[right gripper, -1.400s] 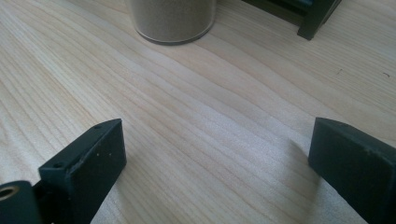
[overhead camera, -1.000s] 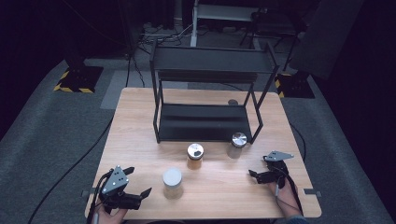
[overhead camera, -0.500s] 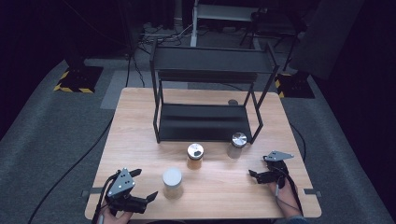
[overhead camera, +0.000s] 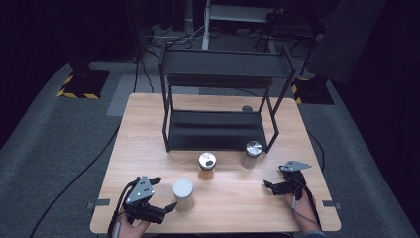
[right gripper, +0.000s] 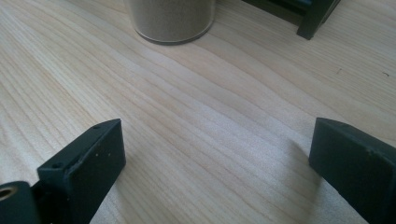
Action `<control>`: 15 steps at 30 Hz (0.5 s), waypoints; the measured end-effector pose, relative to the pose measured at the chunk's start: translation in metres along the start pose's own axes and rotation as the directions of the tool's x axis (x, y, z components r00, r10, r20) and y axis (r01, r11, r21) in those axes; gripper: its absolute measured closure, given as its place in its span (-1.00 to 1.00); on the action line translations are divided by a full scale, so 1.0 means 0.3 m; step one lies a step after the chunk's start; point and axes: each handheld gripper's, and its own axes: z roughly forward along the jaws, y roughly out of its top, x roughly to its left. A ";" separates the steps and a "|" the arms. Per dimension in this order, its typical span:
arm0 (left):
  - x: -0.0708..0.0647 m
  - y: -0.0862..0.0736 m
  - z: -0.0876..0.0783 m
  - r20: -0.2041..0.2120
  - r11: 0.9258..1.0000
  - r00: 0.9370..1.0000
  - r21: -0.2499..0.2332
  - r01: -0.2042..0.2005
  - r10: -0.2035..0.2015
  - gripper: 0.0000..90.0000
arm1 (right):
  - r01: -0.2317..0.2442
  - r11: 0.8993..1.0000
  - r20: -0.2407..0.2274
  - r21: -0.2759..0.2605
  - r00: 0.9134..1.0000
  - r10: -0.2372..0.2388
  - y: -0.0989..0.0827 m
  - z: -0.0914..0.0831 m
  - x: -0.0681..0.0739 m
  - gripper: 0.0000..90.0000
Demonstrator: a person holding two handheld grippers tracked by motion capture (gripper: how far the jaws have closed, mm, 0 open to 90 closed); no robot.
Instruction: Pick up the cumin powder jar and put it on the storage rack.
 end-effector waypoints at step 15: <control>0.029 0.047 0.085 0.073 1.000 0.997 -0.005 -0.028 0.028 -0.89 | -0.013 1.000 0.014 0.000 1.000 0.013 0.001 0.001 0.004 -0.93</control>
